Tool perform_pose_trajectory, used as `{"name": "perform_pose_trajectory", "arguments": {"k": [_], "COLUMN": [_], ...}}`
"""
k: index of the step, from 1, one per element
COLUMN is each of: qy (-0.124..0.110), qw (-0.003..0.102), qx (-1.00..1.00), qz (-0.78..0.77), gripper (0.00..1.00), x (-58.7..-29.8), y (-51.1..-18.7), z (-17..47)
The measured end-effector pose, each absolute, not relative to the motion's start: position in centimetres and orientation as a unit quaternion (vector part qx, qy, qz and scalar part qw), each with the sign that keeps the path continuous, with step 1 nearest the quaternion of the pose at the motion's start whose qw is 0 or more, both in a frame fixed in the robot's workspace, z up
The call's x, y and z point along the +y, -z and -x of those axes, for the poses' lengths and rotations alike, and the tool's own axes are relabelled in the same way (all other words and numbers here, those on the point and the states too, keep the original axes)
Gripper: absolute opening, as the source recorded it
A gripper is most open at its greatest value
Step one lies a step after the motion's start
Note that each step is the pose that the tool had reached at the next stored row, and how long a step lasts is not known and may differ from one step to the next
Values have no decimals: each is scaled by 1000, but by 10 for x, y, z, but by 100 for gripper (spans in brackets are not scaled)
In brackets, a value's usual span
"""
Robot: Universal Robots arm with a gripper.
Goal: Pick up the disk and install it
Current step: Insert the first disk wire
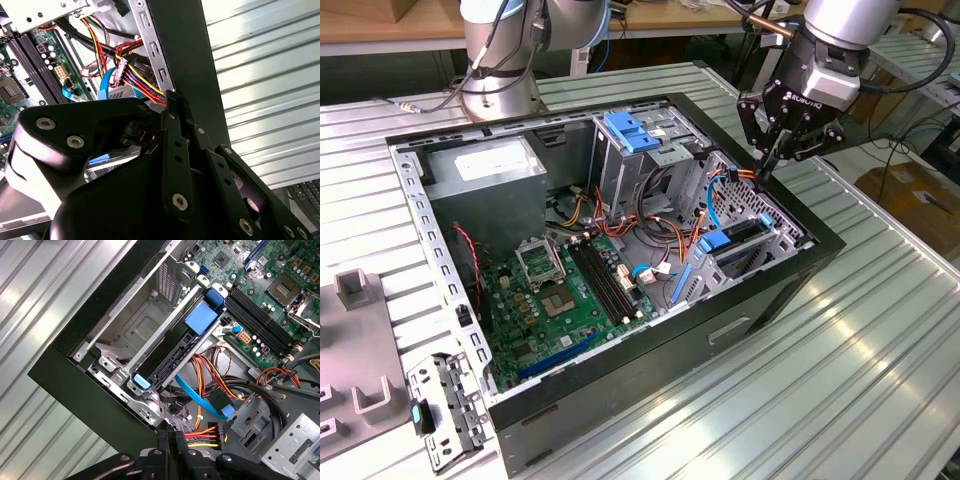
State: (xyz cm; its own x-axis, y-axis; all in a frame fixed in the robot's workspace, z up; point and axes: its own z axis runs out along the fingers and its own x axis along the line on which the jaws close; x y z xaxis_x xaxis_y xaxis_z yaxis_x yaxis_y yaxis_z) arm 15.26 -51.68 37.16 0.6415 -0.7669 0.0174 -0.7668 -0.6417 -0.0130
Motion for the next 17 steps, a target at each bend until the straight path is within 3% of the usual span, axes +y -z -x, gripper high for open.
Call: {"name": "perform_pose_trajectory", "arguments": {"k": [17], "qy": [11], "qw": [2], "qx": [475], "qz": [880], "gripper": [16], "x": [-517], "y": [-372], "z": [-153]}}
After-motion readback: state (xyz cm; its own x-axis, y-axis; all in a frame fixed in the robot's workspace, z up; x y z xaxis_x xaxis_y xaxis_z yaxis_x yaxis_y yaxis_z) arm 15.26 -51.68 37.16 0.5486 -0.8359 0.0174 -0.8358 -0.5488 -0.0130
